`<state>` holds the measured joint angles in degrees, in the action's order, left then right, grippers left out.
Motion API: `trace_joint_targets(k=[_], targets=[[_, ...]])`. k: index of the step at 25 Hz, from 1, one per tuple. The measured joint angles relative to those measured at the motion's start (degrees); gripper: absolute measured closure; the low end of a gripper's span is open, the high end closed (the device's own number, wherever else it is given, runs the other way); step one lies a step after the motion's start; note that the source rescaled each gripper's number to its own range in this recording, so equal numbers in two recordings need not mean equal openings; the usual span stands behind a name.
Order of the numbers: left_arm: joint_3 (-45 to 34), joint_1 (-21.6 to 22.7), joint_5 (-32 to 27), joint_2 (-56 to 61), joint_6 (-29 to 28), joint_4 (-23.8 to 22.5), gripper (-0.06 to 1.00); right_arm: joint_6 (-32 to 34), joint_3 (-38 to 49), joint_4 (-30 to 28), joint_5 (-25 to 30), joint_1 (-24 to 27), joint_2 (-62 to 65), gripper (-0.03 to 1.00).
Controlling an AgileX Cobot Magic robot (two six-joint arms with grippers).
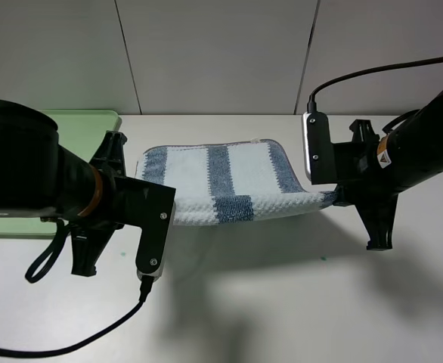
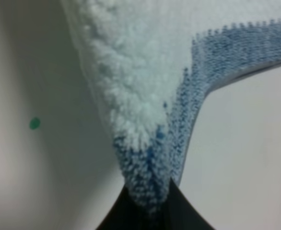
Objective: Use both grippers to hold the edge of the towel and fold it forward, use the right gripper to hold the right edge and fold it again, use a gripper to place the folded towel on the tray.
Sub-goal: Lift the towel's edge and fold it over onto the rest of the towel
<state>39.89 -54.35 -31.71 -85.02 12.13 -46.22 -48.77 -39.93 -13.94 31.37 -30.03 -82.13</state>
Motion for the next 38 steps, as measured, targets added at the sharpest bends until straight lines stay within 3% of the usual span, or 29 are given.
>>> trace_joint_targets(k=[7,17,27,34,38], targets=[[1.8,-4.3,-6.0,2.2,0.3,2.5,0.94,0.0,0.0,2.6,4.8,0.0,5.1,0.97],[7.3,-5.7,-11.5,2.2,1.4,8.9,0.94,-0.2,0.0,5.0,11.9,0.0,12.2,0.97],[7.5,-12.5,-16.0,2.2,-0.2,9.2,0.94,-0.2,0.0,8.2,17.1,0.0,16.4,0.97],[7.5,-12.9,-16.5,2.2,-1.4,8.7,0.94,-0.2,0.0,9.6,18.4,0.0,16.7,0.97],[7.5,-12.9,-16.6,2.2,-4.4,4.6,0.94,-0.2,0.0,9.6,18.0,0.0,16.7,0.97]])
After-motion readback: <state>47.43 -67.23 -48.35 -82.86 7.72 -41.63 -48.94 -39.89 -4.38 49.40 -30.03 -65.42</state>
